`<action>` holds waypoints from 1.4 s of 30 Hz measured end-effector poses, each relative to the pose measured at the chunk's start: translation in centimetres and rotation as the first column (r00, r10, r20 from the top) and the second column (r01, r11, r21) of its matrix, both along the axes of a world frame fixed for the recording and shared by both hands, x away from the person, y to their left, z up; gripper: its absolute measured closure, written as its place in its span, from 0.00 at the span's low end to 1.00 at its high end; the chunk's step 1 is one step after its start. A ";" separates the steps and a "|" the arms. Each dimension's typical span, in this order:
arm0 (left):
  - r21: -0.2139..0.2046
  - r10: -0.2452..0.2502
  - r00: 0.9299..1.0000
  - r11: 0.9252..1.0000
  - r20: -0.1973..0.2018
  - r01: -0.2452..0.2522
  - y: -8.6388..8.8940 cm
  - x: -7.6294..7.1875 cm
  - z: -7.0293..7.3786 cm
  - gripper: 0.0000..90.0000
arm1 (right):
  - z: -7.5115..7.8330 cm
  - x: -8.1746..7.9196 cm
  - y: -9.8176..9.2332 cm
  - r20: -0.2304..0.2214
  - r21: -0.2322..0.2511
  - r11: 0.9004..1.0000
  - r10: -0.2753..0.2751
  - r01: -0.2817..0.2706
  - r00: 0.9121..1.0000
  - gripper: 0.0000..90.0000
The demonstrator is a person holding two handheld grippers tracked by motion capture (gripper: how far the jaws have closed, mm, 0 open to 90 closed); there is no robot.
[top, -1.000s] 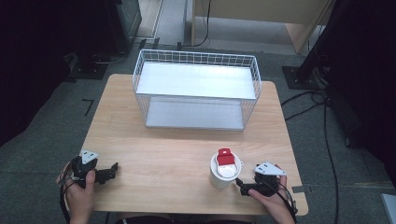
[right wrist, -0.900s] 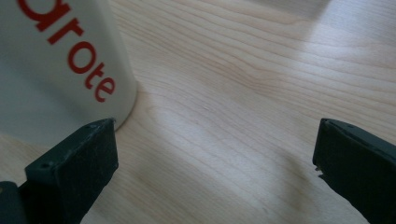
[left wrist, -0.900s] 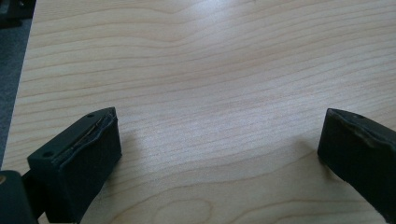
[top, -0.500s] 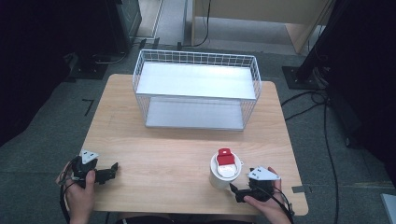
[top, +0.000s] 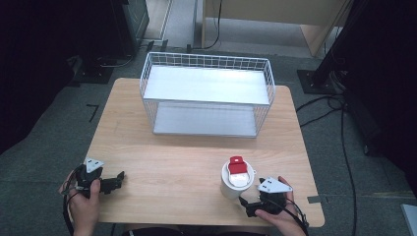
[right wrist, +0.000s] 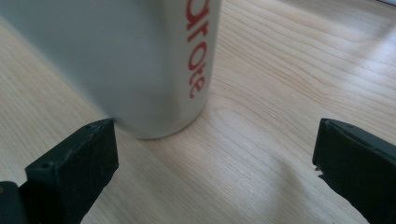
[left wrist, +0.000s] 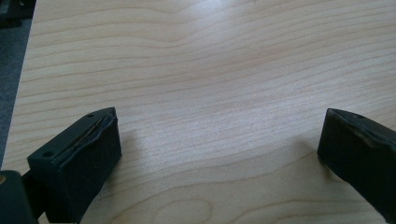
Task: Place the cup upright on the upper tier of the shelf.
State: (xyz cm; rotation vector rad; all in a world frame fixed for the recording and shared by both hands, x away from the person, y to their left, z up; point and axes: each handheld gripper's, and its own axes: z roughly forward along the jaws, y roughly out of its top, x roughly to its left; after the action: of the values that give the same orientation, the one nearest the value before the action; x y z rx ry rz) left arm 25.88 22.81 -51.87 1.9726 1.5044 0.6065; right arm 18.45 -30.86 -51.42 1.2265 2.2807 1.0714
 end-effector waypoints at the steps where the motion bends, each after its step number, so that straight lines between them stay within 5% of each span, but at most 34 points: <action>1: 0.000 0.000 1.000 1.000 0.000 0.000 0.0 0.0 0.0 0.00 | 0.0 0.0 0.0 0.000 0.000 1.000 0.000 0.000 1.000 0.00; 19: 0.000 0.000 1.000 1.000 0.000 0.000 0.0 0.0 0.0 0.00 | 1.1 0.2 2.0 0.059 0.098 0.993 0.066 -0.071 0.996 0.00; 29: 0.000 0.000 1.000 1.000 0.000 0.000 0.0 0.0 0.0 0.00 | 2.1 0.1 2.8 0.115 0.154 0.986 0.045 -0.062 0.992 0.05; 38: 0.000 0.000 1.000 1.000 0.000 0.000 0.0 0.0 0.0 0.00 | 2.8 0.3 3.4 0.139 0.265 0.963 0.015 -0.052 0.990 0.06; 42: 0.000 0.000 1.000 1.000 0.000 0.000 0.0 0.0 0.0 0.00 | 2.9 0.4 3.8 0.155 0.269 0.962 0.000 -0.042 0.988 0.06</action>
State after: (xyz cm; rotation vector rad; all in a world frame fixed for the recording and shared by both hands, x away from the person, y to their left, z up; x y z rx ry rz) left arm 25.88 22.81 -51.87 1.9727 1.5043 0.6065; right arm 18.83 -27.06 -48.49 1.1727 2.0849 1.4733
